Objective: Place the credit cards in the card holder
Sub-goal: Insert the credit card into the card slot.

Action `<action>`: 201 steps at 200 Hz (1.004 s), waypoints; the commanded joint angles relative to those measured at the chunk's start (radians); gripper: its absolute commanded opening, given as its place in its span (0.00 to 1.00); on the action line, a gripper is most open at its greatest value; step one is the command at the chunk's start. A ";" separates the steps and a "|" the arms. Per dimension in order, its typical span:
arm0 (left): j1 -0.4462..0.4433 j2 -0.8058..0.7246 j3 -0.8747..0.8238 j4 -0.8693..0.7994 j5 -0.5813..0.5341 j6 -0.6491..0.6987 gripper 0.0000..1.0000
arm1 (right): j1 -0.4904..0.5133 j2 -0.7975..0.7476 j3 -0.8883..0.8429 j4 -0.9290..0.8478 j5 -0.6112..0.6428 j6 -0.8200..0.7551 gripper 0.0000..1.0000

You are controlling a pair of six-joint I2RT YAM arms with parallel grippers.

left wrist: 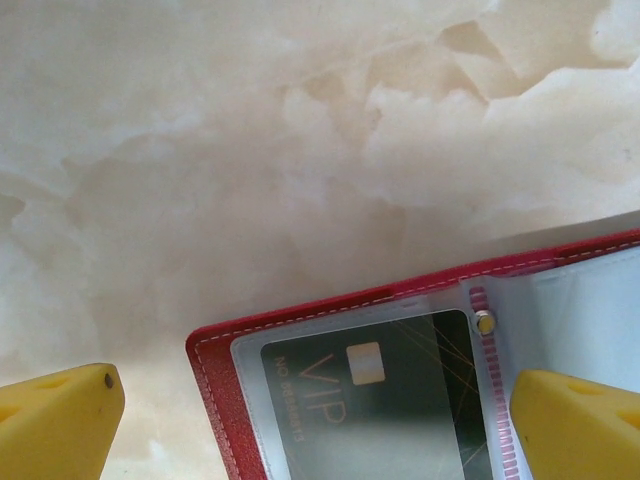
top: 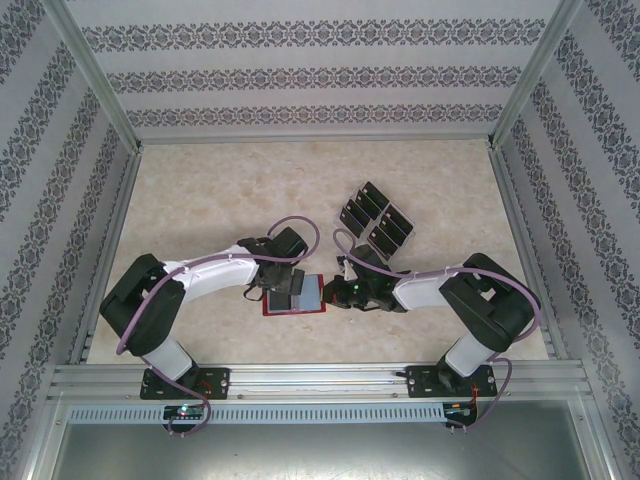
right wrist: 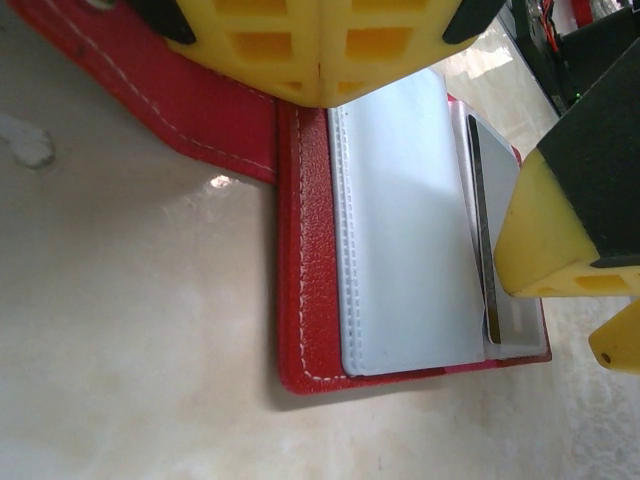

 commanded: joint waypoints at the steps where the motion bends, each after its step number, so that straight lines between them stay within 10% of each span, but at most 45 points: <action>1: 0.012 0.012 -0.019 -0.002 0.004 0.014 1.00 | -0.004 0.032 0.003 -0.051 0.035 -0.017 0.00; 201: 0.050 -0.184 -0.068 0.007 0.033 -0.027 1.00 | -0.006 -0.088 0.045 -0.173 0.044 -0.040 0.07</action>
